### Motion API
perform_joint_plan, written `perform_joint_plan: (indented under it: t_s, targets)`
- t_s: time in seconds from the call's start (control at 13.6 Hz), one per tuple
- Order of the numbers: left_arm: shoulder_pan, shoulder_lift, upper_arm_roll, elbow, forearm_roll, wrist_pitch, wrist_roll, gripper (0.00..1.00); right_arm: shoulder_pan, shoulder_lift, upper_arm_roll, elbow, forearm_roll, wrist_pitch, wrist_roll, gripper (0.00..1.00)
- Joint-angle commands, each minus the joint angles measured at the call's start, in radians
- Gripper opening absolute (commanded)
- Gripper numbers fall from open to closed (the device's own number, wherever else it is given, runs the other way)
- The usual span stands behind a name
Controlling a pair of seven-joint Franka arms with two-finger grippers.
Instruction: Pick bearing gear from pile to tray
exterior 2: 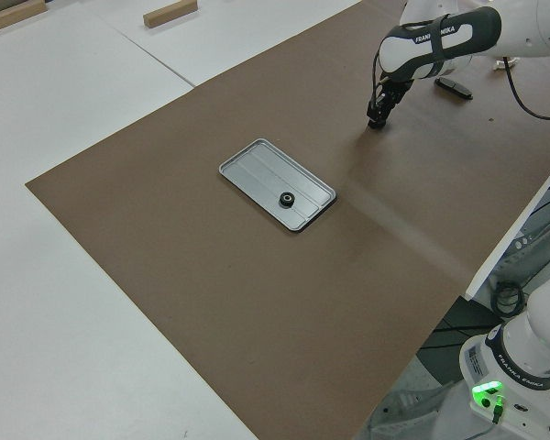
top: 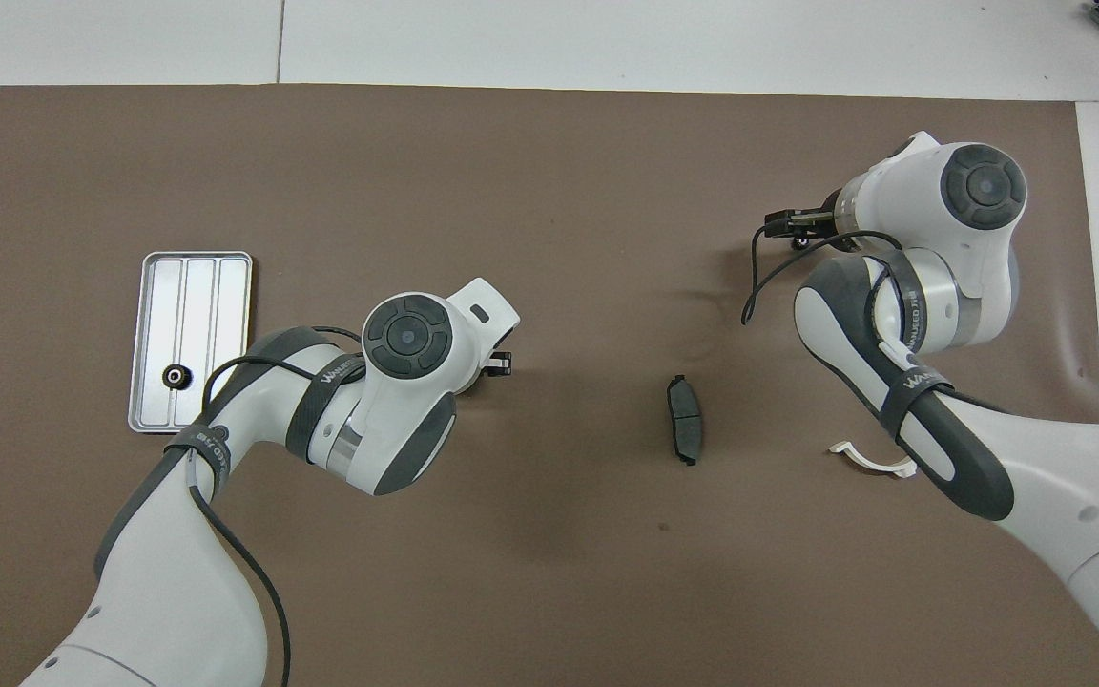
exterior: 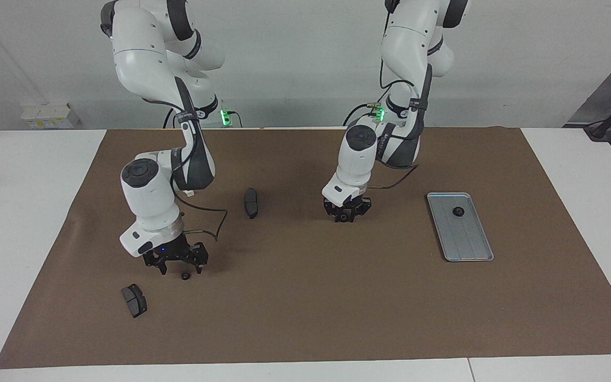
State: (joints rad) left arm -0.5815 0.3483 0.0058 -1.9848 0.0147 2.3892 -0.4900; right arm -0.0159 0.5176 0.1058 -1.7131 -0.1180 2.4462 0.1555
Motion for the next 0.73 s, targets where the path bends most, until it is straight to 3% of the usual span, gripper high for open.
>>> perform_joint_plan:
  t_s: [0.0, 0.29, 0.51, 0.66]
  targets:
    - [-0.017, -0.011, 0.016, -0.026, 0.018, 0.016, -0.002, 0.25, -0.021, 0.028, 0.015, 0.017, 0.003, 0.002, -0.036, 0.85]
    - [0.003, -0.006, 0.017, 0.013, 0.018, -0.019, 0.002, 0.01, -0.021, 0.035, 0.015, 0.007, 0.011, 0.011, -0.031, 0.64]
    - [0.067, 0.017, 0.016, 0.133, 0.018, -0.126, 0.025, 0.00, -0.022, 0.035, 0.017, -0.002, 0.012, 0.022, -0.027, 0.48]
    - [0.132, 0.008, 0.013, 0.158, 0.008, -0.143, 0.085, 0.00, -0.032, 0.035, 0.017, -0.003, 0.024, 0.024, -0.024, 0.40]
